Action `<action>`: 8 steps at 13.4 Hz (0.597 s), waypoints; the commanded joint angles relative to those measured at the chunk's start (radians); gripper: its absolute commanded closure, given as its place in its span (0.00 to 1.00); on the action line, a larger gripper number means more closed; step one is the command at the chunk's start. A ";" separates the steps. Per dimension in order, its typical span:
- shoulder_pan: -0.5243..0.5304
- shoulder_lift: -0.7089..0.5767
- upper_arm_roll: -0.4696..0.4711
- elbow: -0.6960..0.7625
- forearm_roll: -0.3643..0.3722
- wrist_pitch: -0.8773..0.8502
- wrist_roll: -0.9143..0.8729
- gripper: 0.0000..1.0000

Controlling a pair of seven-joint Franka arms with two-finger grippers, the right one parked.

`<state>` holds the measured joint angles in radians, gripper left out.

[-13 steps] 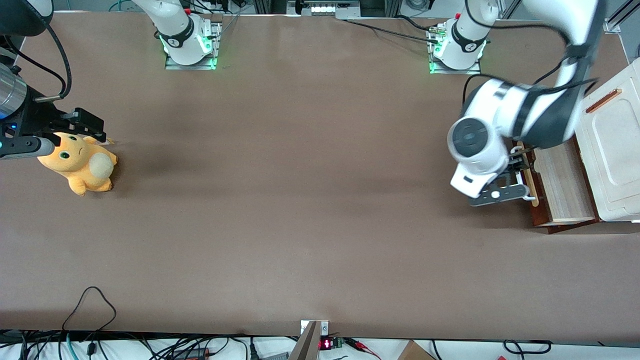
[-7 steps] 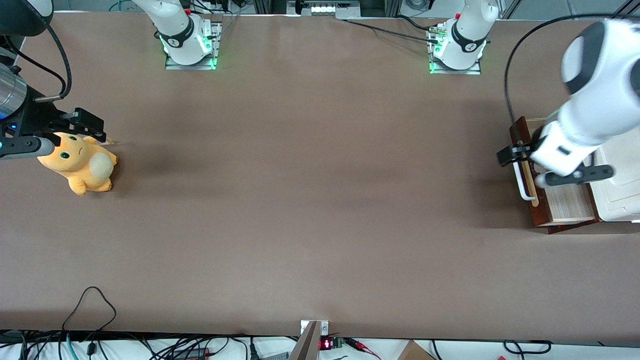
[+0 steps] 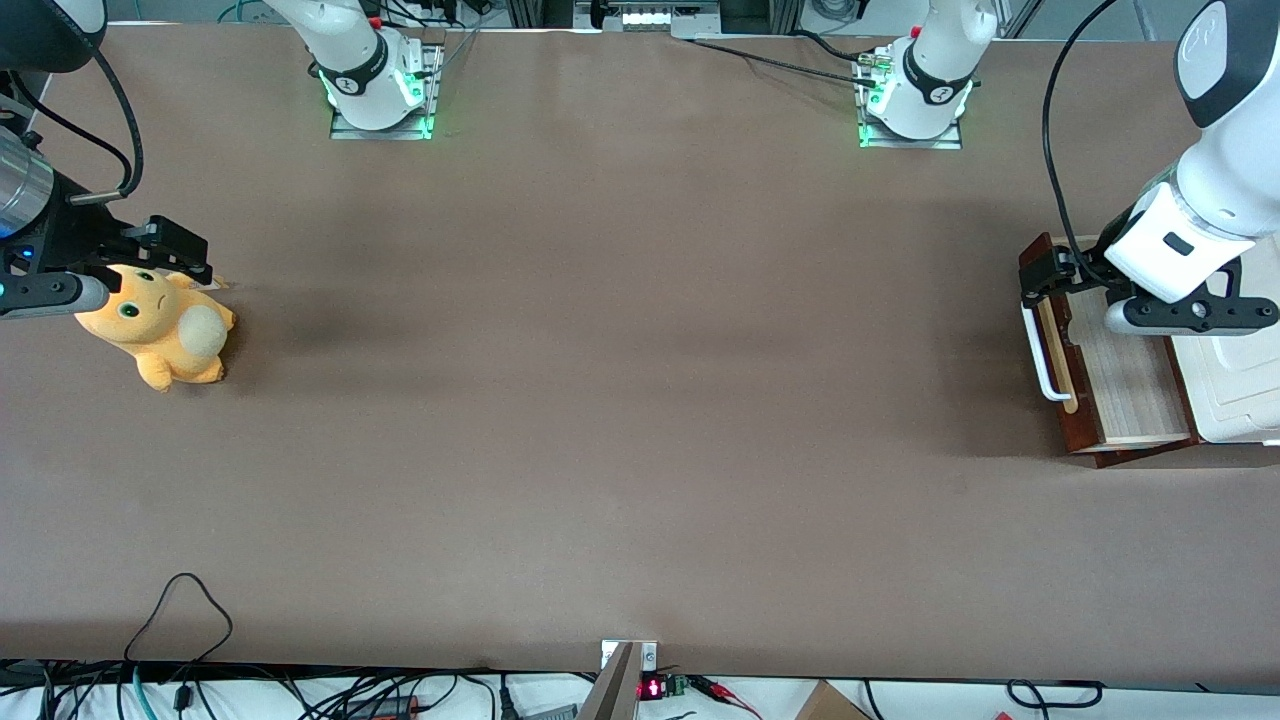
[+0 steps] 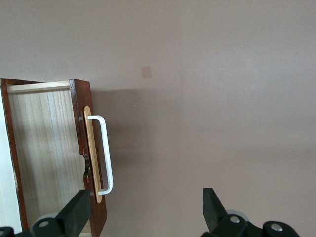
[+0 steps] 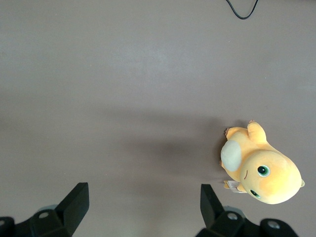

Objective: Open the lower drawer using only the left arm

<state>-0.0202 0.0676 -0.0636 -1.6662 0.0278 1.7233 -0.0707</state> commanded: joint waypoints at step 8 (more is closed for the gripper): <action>-0.001 -0.015 0.011 -0.006 -0.042 -0.017 0.048 0.00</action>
<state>-0.0200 0.0675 -0.0594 -1.6665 0.0054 1.7190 -0.0535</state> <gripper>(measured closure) 0.000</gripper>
